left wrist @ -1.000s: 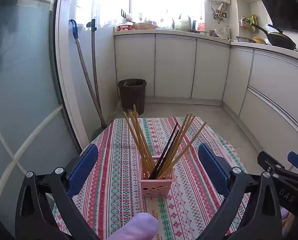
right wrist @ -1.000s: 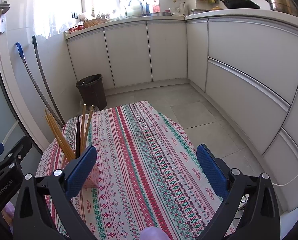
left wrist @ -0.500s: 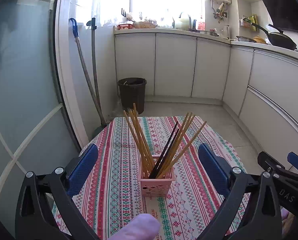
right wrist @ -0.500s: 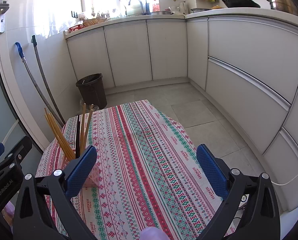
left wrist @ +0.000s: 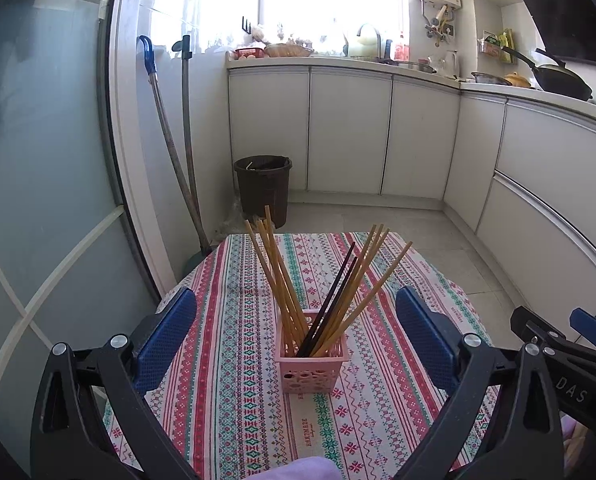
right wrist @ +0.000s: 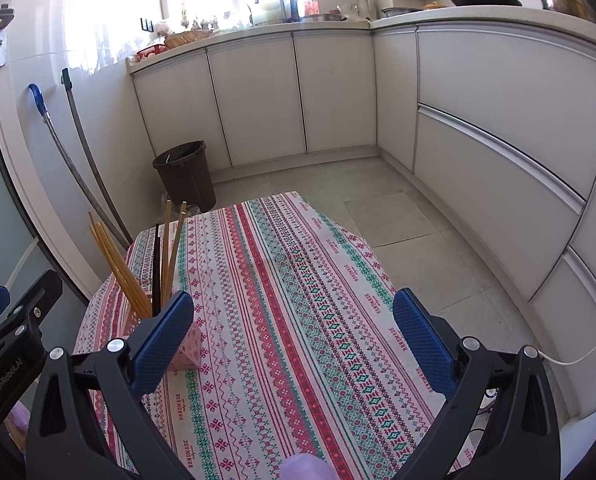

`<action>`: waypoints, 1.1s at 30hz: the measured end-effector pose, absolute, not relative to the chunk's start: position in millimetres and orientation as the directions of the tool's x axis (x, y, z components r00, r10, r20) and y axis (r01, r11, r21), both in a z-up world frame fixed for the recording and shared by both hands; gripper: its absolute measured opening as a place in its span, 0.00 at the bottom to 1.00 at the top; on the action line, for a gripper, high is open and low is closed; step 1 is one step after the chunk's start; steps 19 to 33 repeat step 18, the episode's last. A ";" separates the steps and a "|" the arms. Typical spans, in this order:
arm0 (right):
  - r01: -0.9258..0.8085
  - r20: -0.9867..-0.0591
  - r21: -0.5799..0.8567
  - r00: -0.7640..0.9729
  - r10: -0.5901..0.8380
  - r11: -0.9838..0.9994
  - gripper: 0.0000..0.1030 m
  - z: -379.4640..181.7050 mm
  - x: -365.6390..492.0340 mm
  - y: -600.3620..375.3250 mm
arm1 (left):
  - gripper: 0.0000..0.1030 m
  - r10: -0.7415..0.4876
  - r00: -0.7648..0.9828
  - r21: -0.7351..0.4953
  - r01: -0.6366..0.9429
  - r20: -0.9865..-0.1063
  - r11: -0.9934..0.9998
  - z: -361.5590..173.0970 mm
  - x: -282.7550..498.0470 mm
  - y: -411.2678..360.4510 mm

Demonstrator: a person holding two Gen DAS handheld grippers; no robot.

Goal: Organize utensils

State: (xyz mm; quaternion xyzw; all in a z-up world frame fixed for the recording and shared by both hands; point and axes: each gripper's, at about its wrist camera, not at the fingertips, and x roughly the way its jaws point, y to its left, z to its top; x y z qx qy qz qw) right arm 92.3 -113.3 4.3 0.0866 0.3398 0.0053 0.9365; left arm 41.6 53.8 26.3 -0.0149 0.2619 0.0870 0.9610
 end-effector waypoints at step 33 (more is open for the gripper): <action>0.052 -0.640 0.169 0.765 0.069 0.984 0.94 2.9 93.2 -112.0 | 0.93 0.158 0.843 0.024 -0.170 -0.514 0.985 27.4 40.2 48.1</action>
